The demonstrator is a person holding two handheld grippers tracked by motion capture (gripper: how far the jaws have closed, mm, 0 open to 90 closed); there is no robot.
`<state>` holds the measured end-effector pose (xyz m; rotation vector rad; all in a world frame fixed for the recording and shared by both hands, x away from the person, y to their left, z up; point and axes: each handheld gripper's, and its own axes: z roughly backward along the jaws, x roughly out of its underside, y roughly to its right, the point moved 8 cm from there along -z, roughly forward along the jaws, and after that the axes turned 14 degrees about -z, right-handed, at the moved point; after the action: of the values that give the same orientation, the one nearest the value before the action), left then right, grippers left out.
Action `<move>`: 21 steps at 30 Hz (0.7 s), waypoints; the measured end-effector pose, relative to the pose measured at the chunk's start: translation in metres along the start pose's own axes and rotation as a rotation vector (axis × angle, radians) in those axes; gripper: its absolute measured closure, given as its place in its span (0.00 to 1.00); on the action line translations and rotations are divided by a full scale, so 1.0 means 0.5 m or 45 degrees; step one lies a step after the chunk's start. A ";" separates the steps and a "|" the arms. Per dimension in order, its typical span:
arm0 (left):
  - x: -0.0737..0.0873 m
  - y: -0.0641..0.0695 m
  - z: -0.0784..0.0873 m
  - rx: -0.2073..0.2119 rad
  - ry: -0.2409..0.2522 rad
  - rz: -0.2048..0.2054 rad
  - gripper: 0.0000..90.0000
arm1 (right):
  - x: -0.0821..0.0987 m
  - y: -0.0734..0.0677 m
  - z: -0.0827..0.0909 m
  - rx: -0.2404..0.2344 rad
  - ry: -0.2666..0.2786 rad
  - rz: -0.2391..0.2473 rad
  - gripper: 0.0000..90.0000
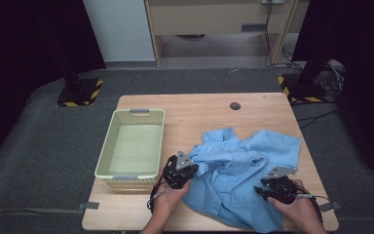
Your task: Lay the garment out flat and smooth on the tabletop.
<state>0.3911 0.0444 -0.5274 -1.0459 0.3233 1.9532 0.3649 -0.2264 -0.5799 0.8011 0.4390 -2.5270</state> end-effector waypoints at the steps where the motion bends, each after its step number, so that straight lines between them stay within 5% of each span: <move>1: -0.001 0.001 0.000 0.002 0.001 -0.001 1.00 | -0.001 0.009 0.001 0.008 0.003 -0.008 0.63; 8: -0.011 -0.006 0.002 0.000 0.024 0.018 1.00 | -0.010 0.080 0.008 0.057 0.028 -0.068 0.68; 15: -0.027 -0.054 0.039 -0.055 0.102 0.121 1.00 | -0.010 0.123 0.017 0.088 0.047 -0.114 0.69; 21: -0.021 -0.127 0.080 -0.162 0.107 0.211 1.00 | -0.011 0.131 0.018 0.100 0.052 -0.124 0.69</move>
<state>0.4225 0.0983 -0.4842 -1.2192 0.3447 2.1034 0.3979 -0.2842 -0.5803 0.8818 0.4036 -2.6361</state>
